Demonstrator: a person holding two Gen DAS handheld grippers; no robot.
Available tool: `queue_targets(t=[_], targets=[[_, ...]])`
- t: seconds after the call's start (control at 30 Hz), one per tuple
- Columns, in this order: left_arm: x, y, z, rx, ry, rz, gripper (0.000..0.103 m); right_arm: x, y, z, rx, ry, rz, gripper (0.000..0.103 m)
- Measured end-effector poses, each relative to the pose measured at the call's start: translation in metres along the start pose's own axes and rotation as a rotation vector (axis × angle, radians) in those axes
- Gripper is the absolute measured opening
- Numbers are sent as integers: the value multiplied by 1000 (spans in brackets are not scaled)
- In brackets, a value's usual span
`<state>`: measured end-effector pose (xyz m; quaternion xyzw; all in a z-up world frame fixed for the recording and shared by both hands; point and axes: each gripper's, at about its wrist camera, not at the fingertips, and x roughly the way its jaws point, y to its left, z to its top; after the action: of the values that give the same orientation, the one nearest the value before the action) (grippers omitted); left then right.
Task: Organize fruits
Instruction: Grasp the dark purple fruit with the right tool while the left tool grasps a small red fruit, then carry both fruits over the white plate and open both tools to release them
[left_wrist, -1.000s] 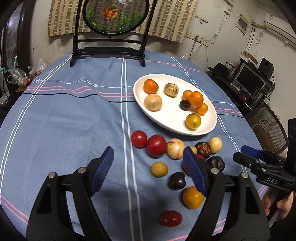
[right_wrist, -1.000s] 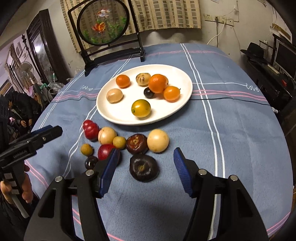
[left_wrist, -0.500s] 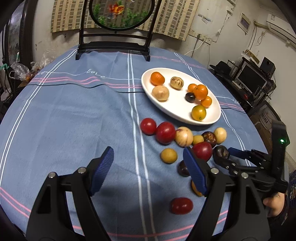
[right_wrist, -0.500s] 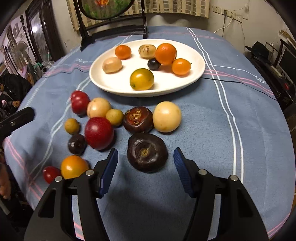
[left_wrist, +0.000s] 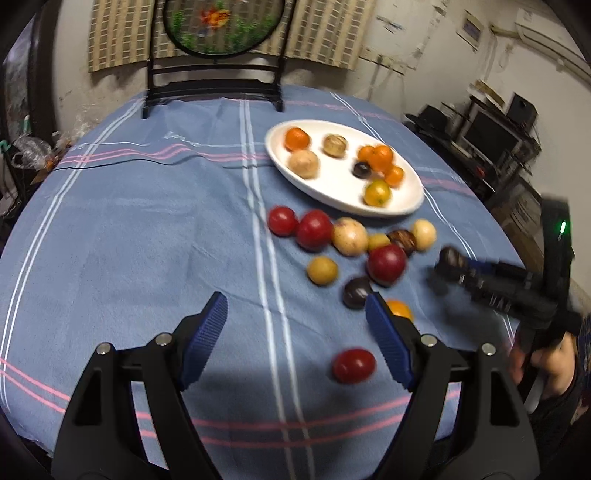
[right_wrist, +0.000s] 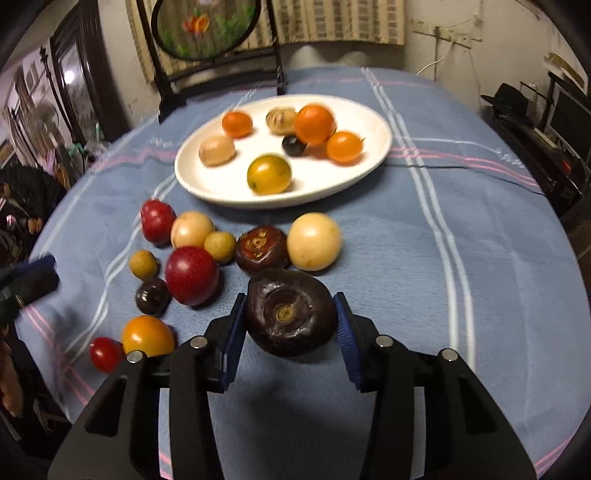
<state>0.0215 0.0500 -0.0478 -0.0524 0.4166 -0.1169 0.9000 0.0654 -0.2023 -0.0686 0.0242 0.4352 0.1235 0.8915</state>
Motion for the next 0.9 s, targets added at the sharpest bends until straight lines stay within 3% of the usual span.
queue_targets(t=[0.2, 0.47, 0.67, 0.73, 0.77, 0.9], targets=[[9, -30, -23, 95, 40, 0, 79, -24, -10, -16, 35, -32, 39, 47], [20, -35, -35, 90, 57, -1, 78, -31, -15, -27, 57, -28, 59, 47], [33, -33, -36, 66, 90, -30, 51, -30, -15, -27, 61, -23, 78, 47], [39, -33, -38, 63, 111, -54, 33, -30, -15, -26, 63, -22, 79, 47], [41, -34, -39, 60, 126, -81, 33, -30, -15, -26, 65, -20, 79, 47], [36, -41, -42, 86, 120, -53, 32, -28, -14, -26, 67, -17, 80, 47]])
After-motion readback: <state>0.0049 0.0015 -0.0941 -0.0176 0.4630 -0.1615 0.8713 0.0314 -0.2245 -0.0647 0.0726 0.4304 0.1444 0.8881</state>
